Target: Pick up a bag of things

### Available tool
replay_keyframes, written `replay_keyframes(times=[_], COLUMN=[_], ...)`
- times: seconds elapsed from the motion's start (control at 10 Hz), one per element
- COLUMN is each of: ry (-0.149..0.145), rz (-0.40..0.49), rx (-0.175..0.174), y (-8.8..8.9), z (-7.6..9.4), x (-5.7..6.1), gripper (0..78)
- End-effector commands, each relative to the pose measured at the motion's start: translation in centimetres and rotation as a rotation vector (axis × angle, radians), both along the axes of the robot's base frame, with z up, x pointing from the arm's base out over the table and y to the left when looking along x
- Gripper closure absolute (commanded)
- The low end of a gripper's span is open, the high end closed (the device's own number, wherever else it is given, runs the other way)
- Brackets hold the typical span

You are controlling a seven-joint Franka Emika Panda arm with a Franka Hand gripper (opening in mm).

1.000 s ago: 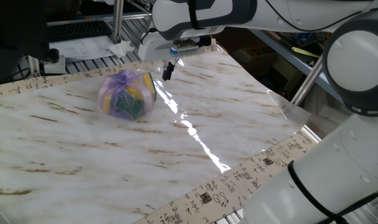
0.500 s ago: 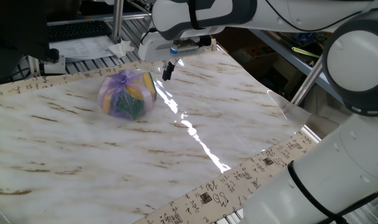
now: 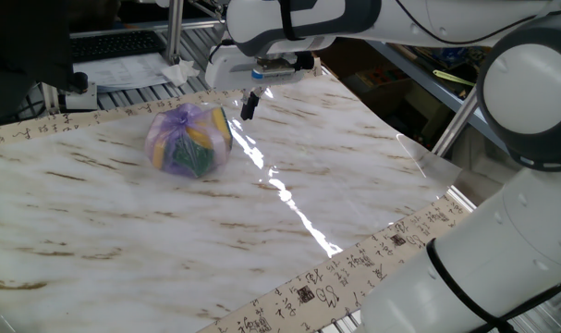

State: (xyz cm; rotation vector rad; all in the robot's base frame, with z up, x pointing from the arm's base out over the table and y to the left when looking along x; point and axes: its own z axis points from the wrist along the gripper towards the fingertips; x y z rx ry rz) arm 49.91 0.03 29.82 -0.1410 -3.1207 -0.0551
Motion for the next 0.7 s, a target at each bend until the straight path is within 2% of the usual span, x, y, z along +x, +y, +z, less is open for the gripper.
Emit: replay_keyframes(times=[0.1, 0.5, 0.7], ry=[0.014, 0.019, 0.024], rz=[-0.128, -0.127, -0.133], rx=[0.046, 0.038, 0.022], y=[0.0, 0.01, 0.01], z=[0.06, 0.1, 0.13], x=[0.03, 0.05, 0.06], gripper=[77.6, 77.6, 77.6])
